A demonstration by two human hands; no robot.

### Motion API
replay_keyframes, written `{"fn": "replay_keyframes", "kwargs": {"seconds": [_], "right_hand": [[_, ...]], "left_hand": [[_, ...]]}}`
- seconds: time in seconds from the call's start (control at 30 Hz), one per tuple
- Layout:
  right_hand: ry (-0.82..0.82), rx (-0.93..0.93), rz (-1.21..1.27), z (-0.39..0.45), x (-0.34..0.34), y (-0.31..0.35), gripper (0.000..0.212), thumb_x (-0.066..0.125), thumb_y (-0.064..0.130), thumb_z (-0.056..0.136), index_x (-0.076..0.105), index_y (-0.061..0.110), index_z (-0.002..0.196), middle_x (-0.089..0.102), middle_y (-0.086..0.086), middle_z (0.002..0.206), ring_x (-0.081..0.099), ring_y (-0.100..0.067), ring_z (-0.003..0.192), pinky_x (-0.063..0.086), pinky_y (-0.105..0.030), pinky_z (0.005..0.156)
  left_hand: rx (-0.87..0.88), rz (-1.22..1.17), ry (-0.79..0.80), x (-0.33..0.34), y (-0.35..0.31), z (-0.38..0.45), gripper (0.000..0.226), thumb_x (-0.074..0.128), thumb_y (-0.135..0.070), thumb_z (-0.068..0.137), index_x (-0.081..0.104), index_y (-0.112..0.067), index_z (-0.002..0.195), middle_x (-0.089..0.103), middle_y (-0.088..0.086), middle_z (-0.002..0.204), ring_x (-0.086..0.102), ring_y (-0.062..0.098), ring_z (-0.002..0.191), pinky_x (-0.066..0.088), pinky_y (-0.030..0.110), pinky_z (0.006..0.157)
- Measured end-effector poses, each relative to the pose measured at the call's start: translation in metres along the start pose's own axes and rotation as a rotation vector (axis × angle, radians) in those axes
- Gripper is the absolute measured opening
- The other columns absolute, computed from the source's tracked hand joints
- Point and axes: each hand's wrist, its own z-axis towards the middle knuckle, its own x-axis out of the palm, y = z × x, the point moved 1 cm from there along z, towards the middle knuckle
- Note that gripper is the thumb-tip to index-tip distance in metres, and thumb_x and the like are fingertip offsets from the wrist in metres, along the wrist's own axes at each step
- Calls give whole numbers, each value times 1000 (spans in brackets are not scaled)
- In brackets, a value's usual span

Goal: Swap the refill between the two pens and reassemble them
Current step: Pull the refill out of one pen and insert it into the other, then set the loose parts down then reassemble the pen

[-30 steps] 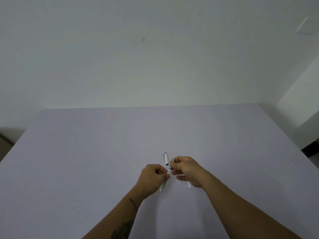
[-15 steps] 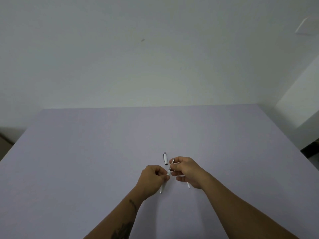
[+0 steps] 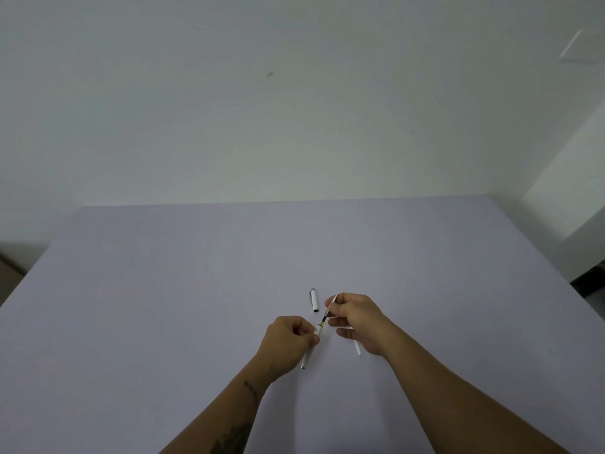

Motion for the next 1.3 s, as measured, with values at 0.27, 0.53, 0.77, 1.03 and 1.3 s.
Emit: {"fn": "replay_keyframes", "kwargs": {"seconds": [0.27,0.53,0.77,1.03,1.3], "right_hand": [[-230,-65,20,31,-15,10,13,63,12,91,74,7,86,70,-9,79,64,-17,67,55,-30,65],[-193,-160,-762,55,1,-13,24,60,19,85,64,15,108,65,-5,104,63,-27,95,51,-32,78],[-253,-224,-1050,71,23,-30,29,56,15,86,42,14,111,61,-8,95,53,-27,74,41,-32,62],[-263,-241,-1074,77,24,-29,25,56,17,88,44,12,109,58,-6,89,52,-26,73,40,-32,61],[-275,-164,-579,57,1,-30,19,59,13,86,66,16,103,67,-1,99,61,-17,86,46,-25,72]], "left_hand": [[-74,-6,-42,-1,19,7,6,69,-19,84,73,-15,81,67,-1,76,56,12,68,46,20,62],[-119,-16,-60,7,39,20,8,69,-20,85,73,-15,81,73,7,83,60,14,69,49,23,66],[-142,-7,-85,1,45,30,9,67,-22,86,70,-19,78,66,-4,72,55,10,64,43,19,60],[-157,-10,-100,-3,55,31,10,66,-22,86,69,-19,77,63,-7,68,53,8,60,41,19,60],[-116,-5,-83,9,42,30,9,65,-22,86,69,-20,78,63,-6,71,53,8,61,41,18,59]]}}
